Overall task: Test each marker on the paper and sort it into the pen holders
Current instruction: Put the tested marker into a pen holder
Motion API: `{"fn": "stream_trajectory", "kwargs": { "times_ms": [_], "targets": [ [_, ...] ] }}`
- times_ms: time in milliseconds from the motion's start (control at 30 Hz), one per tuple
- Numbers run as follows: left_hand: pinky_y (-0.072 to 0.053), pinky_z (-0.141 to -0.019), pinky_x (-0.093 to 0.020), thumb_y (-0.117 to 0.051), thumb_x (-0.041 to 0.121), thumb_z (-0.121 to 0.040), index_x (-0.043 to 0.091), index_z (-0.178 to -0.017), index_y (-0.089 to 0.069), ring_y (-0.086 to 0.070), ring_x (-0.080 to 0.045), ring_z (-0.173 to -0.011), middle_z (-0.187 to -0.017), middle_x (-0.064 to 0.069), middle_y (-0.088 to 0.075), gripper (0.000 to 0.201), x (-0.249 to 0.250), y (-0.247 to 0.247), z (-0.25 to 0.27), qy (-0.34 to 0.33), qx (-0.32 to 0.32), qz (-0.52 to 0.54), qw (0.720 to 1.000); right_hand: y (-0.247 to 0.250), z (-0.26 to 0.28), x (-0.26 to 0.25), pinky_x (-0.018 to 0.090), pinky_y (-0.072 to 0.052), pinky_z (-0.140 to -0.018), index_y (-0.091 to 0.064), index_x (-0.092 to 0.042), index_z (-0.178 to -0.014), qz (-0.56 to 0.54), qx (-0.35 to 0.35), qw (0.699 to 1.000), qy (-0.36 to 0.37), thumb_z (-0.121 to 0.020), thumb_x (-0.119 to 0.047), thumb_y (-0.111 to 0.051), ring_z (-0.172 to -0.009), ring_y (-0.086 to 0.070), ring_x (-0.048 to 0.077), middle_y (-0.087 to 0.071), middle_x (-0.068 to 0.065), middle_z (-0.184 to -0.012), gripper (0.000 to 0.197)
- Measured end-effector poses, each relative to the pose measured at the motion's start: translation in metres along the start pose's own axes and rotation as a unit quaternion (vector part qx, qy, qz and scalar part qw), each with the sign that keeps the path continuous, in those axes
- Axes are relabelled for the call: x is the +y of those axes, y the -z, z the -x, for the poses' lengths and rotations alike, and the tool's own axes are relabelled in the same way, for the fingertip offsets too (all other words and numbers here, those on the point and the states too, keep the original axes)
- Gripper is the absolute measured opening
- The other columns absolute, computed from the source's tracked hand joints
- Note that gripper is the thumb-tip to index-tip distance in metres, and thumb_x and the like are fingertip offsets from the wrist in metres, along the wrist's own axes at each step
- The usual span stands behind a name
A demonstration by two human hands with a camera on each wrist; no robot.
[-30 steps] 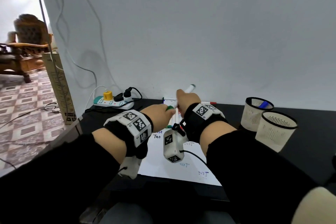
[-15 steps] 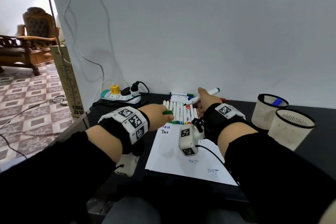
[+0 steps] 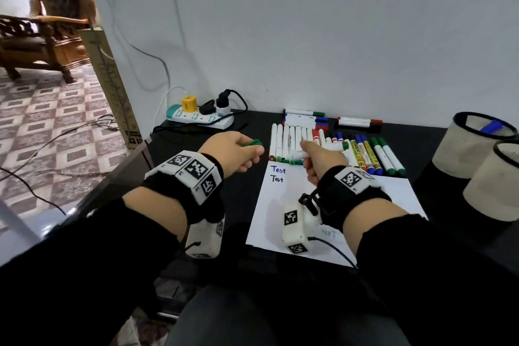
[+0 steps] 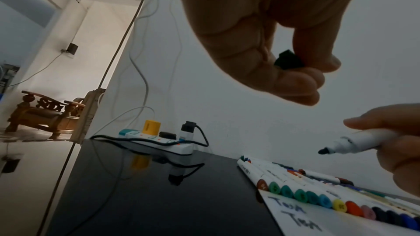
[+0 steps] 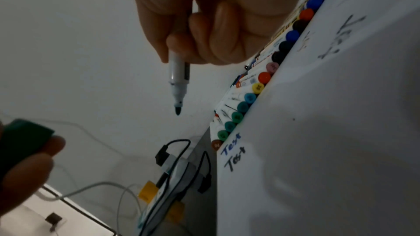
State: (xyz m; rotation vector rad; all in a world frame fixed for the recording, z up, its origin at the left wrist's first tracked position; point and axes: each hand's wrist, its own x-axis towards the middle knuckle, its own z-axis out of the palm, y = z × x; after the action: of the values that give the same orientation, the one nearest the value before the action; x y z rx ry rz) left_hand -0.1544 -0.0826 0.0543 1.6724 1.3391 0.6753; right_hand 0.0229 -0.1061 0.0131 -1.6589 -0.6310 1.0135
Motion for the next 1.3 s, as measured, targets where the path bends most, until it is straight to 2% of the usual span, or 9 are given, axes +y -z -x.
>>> {"fn": "stream_trajectory", "kwargs": {
  "times_ms": [233, 367, 500, 633, 800, 967, 1067, 1167, 1300],
  "targets": [
    [-0.047, -0.063, -0.016, -0.056, 0.025, -0.093, 0.016, -0.1, -0.058, -0.051, -0.004, -0.062, -0.077, 0.005, -0.061, 0.012, -0.024, -0.008, -0.016, 0.016, 0.01, 0.015, 1.0, -0.011, -0.013, 0.021, 0.023, -0.03, -0.041, -0.058, -0.01, -0.059, 0.071, -0.011, 0.997, 0.021, -0.084, -0.034, -0.064, -0.042, -0.038, 0.013, -0.053, 0.002, -0.052, 0.035],
    [-0.047, -0.064, -0.016, -0.055, 0.026, -0.093, 0.017, -0.097, -0.057, -0.052, -0.004, -0.063, -0.077, 0.007, -0.062, 0.01, -0.031, -0.012, -0.02, 0.01, 0.008, 0.014, 1.0, -0.008, -0.019, 0.027, 0.025, -0.03, -0.044, -0.059, -0.014, -0.044, 0.114, -0.046, 0.992, 0.04, -0.087, -0.036, -0.06, -0.043, -0.037, 0.014, -0.054, -0.001, -0.047, 0.049],
    [-0.048, -0.068, -0.017, -0.054, 0.027, -0.094, 0.019, -0.097, -0.056, -0.052, -0.004, -0.065, -0.077, 0.008, -0.062, 0.009, -0.032, -0.012, -0.02, 0.006, 0.015, 0.018, 1.0, -0.007, -0.023, 0.033, 0.027, -0.031, -0.048, -0.05, -0.015, -0.053, 0.155, -0.061, 0.983, 0.082, -0.088, -0.04, -0.059, -0.045, -0.038, 0.017, -0.052, 0.007, -0.057, 0.044],
    [-0.047, -0.065, -0.015, -0.054, 0.026, -0.094, 0.018, -0.095, -0.057, -0.051, -0.003, -0.062, -0.075, 0.008, -0.061, 0.008, -0.032, -0.015, -0.019, -0.002, 0.011, 0.016, 1.0, -0.004, -0.025, 0.036, 0.027, -0.032, -0.051, -0.042, -0.019, -0.063, 0.162, -0.075, 0.978, 0.11, -0.09, -0.038, -0.059, -0.043, -0.039, 0.014, -0.053, -0.004, -0.046, 0.037],
    [-0.05, -0.075, -0.024, -0.055, 0.028, -0.093, 0.021, -0.092, -0.056, -0.052, -0.005, -0.064, -0.075, 0.009, -0.061, 0.008, -0.033, -0.018, -0.021, -0.008, 0.008, -0.027, 1.0, -0.003, -0.027, 0.041, 0.031, -0.036, -0.06, -0.044, -0.021, -0.064, 0.18, -0.078, 0.971, 0.138, -0.089, -0.039, -0.06, -0.051, -0.044, 0.015, -0.057, -0.002, -0.056, 0.035],
    [-0.051, -0.08, -0.028, -0.056, 0.03, -0.092, 0.021, -0.091, -0.057, -0.053, -0.006, -0.065, -0.075, 0.01, -0.062, 0.009, -0.035, -0.021, -0.024, -0.004, 0.004, -0.044, 0.999, -0.004, -0.026, 0.043, 0.022, -0.035, -0.058, -0.046, -0.019, -0.07, 0.175, -0.1, 0.967, 0.158, -0.088, -0.037, -0.064, -0.054, -0.049, 0.01, -0.059, -0.01, -0.045, 0.031],
    [-0.051, -0.078, -0.027, -0.056, 0.028, -0.093, 0.02, -0.09, -0.058, -0.053, -0.007, -0.066, -0.075, 0.008, -0.061, 0.009, -0.036, -0.023, -0.023, -0.005, -0.001, -0.04, 0.999, -0.005, -0.025, 0.041, 0.02, -0.037, -0.057, -0.046, -0.019, -0.073, 0.203, -0.107, 0.96, 0.162, -0.088, -0.038, -0.064, -0.052, -0.052, 0.006, -0.059, -0.009, -0.047, 0.03],
    [-0.049, -0.074, -0.023, -0.055, 0.024, -0.093, 0.019, -0.091, -0.058, -0.051, -0.007, -0.064, -0.074, 0.008, -0.06, 0.006, -0.037, -0.024, -0.022, -0.005, -0.001, -0.019, 1.0, -0.005, -0.028, 0.042, 0.026, -0.042, -0.064, -0.043, -0.019, -0.071, 0.205, -0.089, 0.961, 0.162, -0.089, -0.033, -0.062, -0.054, -0.05, 0.012, -0.056, -0.007, -0.046, 0.03],
    [-0.044, -0.063, -0.015, -0.054, 0.019, -0.094, 0.017, -0.091, -0.057, -0.048, -0.005, -0.061, -0.072, 0.007, -0.058, 0.004, -0.038, -0.025, -0.019, -0.004, -0.007, 0.017, 1.0, -0.006, -0.031, 0.045, 0.03, -0.037, -0.06, -0.039, -0.019, -0.067, 0.17, -0.065, 0.971, 0.155, -0.089, -0.027, -0.061, -0.052, -0.044, 0.016, -0.052, -0.006, -0.04, 0.032]
  ]
}}
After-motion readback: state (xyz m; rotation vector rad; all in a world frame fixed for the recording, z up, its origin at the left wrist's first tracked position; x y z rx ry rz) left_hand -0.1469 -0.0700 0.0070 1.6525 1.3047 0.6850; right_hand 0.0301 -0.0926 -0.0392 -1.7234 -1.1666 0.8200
